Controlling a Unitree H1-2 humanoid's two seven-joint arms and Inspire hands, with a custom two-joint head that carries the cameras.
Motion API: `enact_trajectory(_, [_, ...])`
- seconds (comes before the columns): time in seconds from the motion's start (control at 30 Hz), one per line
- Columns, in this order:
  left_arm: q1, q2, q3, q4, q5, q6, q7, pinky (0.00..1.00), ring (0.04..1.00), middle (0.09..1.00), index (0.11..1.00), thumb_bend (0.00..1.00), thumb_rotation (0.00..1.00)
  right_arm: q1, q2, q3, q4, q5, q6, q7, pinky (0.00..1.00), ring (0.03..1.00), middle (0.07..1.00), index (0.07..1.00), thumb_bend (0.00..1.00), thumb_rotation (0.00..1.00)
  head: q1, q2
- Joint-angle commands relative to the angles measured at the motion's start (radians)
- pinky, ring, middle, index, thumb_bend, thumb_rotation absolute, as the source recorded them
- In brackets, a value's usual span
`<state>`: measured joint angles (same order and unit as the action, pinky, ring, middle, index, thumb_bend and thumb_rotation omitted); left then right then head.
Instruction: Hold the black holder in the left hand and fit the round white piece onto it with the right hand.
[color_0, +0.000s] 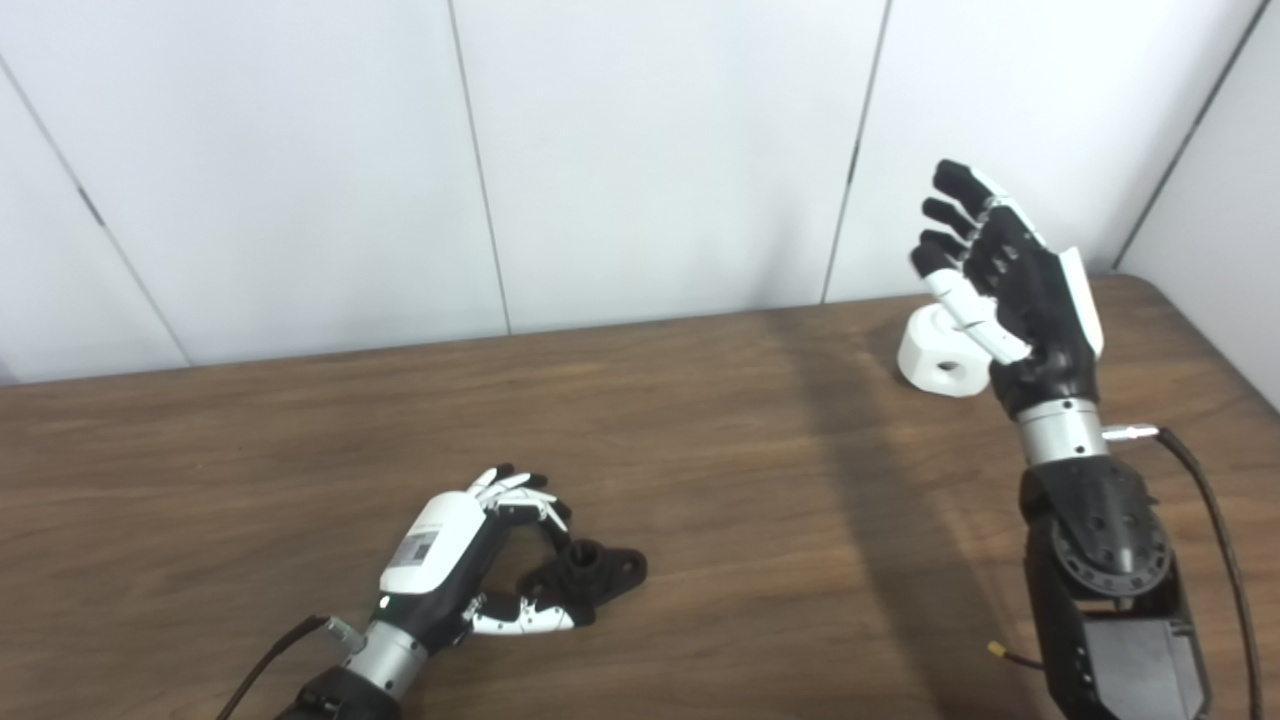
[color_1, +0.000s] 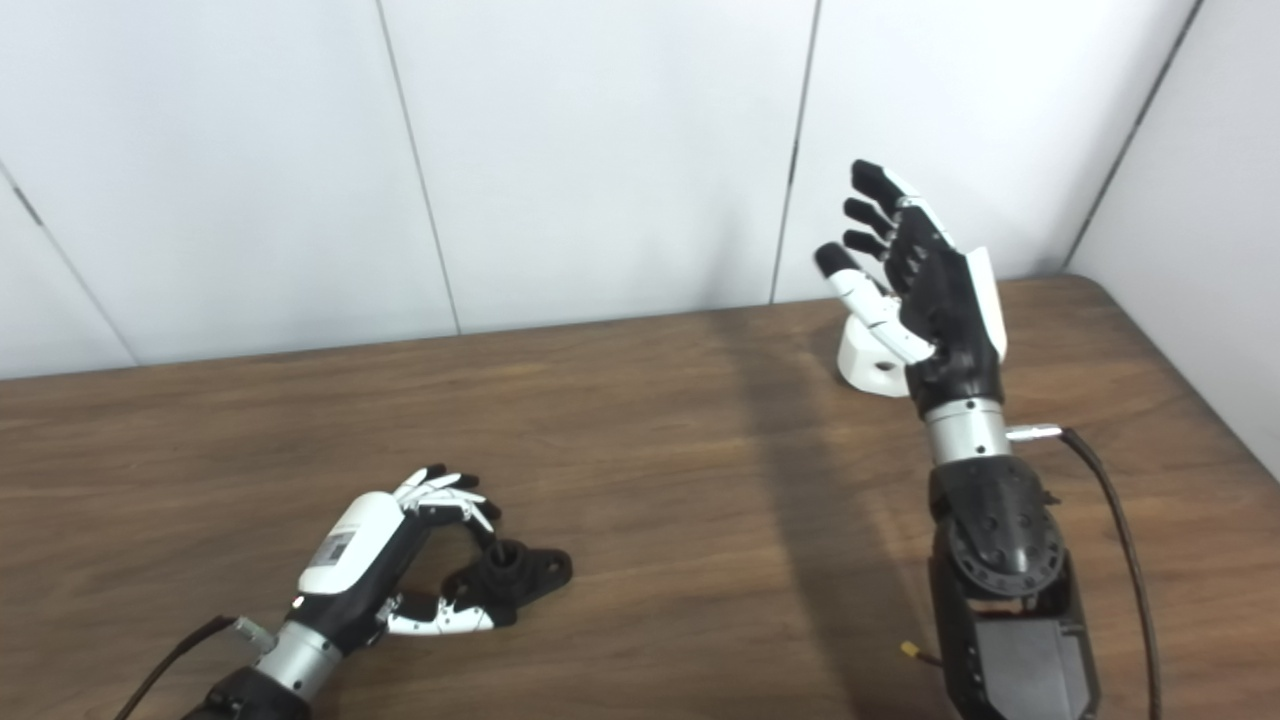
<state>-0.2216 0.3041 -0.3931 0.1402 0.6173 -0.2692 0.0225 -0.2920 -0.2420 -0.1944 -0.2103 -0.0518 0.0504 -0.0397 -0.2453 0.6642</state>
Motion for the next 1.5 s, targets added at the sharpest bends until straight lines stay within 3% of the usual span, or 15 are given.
enact_trajectory(0.0, [0.006,-0.010,-0.029,0.001,0.005,-0.036,-0.034,0.95,0.869,0.701,0.482,0.52,0.06,-0.021,-0.025,0.004,-0.038,-0.057,-0.011,-0.020,0.74,0.830,0.874,0.845,0.57,0.48,-0.005,0.000])
enact_trajectory(0.17, [0.005,-0.011,-0.026,0.016,0.002,-0.054,-0.033,0.95,0.866,0.700,0.481,0.52,0.06,-0.010,-0.030,0.006,-0.016,-0.143,-0.028,-0.041,0.75,0.831,0.873,0.849,0.59,0.49,-0.036,-0.004])
enact_trajectory(0.23, [0.003,-0.010,-0.022,0.020,0.002,-0.060,-0.033,0.95,0.866,0.699,0.482,0.52,0.06,-0.004,-0.042,0.001,0.006,-0.165,-0.042,-0.049,0.78,0.845,0.877,0.856,0.58,0.38,-0.048,-0.007])
enact_trajectory(0.47, [-0.003,0.005,-0.011,0.036,-0.007,-0.085,-0.040,0.95,0.869,0.701,0.482,0.52,0.06,0.017,-0.119,-0.001,0.089,-0.286,-0.081,-0.083,0.77,0.849,0.878,0.864,0.64,0.26,-0.139,-0.037])
enact_trajectory(0.73, [0.001,0.006,-0.007,0.061,-0.010,-0.104,-0.048,0.96,0.877,0.709,0.482,0.52,0.06,0.038,-0.195,0.005,0.144,-0.367,-0.038,-0.083,0.75,0.854,0.889,0.889,0.78,0.25,-0.188,-0.069])
enact_trajectory(0.93, [-0.005,0.008,-0.001,0.090,-0.011,-0.135,-0.037,0.97,0.878,0.709,0.482,0.52,0.06,0.054,-0.240,0.007,0.119,-0.411,0.069,-0.032,0.77,0.875,0.916,0.923,0.85,0.28,-0.219,-0.093])
enact_trajectory(1.2, [-0.006,0.006,0.007,0.119,0.000,-0.173,-0.019,0.95,0.872,0.704,0.482,0.52,0.06,0.045,-0.306,-0.001,0.152,-0.377,0.084,0.016,0.84,0.927,0.956,0.921,0.88,0.21,-0.239,-0.120])
enact_trajectory(1.47, [0.003,0.003,0.012,0.128,0.003,-0.181,-0.011,0.96,0.873,0.707,0.482,0.52,0.06,0.013,-0.376,0.024,0.260,-0.390,0.085,0.041,0.85,0.924,0.957,0.914,0.89,0.24,-0.250,-0.161])
